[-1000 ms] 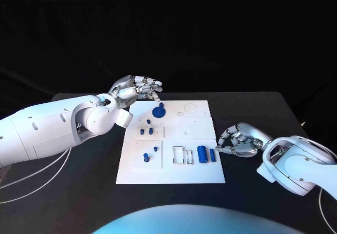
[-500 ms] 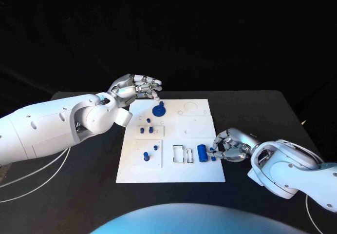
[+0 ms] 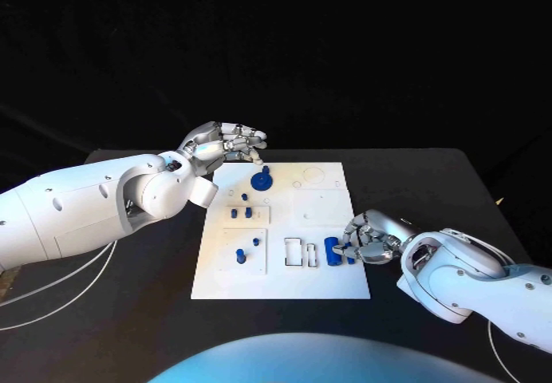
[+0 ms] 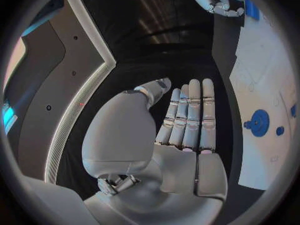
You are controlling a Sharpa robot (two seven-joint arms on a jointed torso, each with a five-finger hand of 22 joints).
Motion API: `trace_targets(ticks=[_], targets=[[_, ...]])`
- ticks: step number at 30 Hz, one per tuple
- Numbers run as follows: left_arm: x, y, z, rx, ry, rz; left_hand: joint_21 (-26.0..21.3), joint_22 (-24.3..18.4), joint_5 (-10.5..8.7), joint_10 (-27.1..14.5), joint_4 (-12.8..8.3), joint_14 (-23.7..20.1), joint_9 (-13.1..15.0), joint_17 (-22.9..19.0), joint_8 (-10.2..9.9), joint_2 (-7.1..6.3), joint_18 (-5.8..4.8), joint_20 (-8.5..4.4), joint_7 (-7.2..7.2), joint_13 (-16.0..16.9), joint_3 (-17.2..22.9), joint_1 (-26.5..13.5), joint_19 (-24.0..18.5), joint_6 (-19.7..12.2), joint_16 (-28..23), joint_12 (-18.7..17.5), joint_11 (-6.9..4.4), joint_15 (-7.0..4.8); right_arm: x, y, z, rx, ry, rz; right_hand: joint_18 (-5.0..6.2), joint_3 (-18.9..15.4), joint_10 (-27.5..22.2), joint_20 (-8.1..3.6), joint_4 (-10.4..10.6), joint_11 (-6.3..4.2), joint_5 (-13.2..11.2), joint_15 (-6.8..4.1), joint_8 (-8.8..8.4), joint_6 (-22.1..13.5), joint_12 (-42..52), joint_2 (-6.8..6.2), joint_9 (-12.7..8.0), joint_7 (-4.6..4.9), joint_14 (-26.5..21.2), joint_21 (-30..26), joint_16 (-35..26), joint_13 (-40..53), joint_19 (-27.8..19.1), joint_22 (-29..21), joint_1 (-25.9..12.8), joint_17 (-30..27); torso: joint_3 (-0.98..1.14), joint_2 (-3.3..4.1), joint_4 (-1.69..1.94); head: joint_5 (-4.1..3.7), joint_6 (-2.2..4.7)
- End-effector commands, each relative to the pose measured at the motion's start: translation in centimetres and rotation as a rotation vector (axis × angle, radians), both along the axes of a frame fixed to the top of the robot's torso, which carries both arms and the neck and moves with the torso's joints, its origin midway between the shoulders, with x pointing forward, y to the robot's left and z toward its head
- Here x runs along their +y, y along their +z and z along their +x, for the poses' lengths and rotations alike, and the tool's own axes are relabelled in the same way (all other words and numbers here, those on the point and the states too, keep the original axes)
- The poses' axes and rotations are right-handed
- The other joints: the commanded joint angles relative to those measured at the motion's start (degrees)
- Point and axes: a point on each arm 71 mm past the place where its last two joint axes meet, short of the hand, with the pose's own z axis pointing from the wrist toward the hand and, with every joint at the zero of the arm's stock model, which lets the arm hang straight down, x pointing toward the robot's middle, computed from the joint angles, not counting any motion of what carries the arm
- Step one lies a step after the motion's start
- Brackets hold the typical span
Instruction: Assemble the parts on the task board
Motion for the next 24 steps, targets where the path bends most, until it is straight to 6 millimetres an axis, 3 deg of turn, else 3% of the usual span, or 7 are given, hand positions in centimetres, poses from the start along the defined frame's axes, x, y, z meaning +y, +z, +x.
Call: trace_targets(ticks=[1, 13, 24], targets=[[-0.2, 0.1, -0.1, -0.005, -0.018, -0.008, -0.27, -0.07, 0.24, -0.39, 0.08, -0.4, 0.07, 0.07, -0.22, 0.5, 0.56, 0.27, 0.07, 0.08, 0.05, -0.27, 0.21, -0.48, 0.25, 0.31, 0.15, 0.08, 0.0, -0.3, 0.1, -0.007, 0.0, -0.035, -0.15, -0.11, 0.07, -0.1, 0.44, 0.31, 0.38, -0.07, -0.2, -0.27, -0.04, 0.19, 0.1, 0.15, 4.77, -0.44, -0.01, 0.0, 0.13, 8.27, -0.33, 9.21, -0.09, -0.03, 0.0, 0.15, -0.03], [-0.2, 0.1, -0.1, -0.005, -0.02, -0.008, -0.27, -0.07, 0.24, -0.39, 0.08, -0.4, 0.07, 0.07, -0.22, 0.5, 0.56, 0.27, 0.07, 0.08, 0.05, -0.27, 0.21, -0.48, 0.25, 0.31, 0.15, 0.08, 0.6, -1.4, 0.1, 0.019, 0.013, -0.069, -0.07, -0.95, -0.08, -0.08, 0.74, 0.29, 0.5, -0.07, -0.24, -0.09, -0.25, 0.65, 0.41, 0.11, 4.65, -0.87, -0.21, -0.12, 0.0, 8.18, -1.42, 8.65, -0.06, -0.02, -0.13, 0.47, -0.17], [-0.2, 0.1, -0.2, -0.004, -0.02, -0.008, -0.36, -0.11, 0.25, -0.44, 0.21, -0.43, 0.11, 0.1, -0.2, 0.6, 0.57, 0.3, 0.07, 0.11, 0.05, -0.41, 0.23, -0.51, 0.3, 0.36, 0.16, 0.09, 1.3, -2.2, -0.2, 0.041, 0.034, -0.082, -0.06, -1.3, 0.09, -0.09, 0.68, 0.23, 0.46, -0.11, -0.13, 0.16, -0.1, 0.79, 0.59, 0.02, 4.63, -0.96, -0.23, 0.13, -0.03, 8.17, -1.66, 8.6, -0.07, -0.01, -0.03, 0.49, -0.39]])
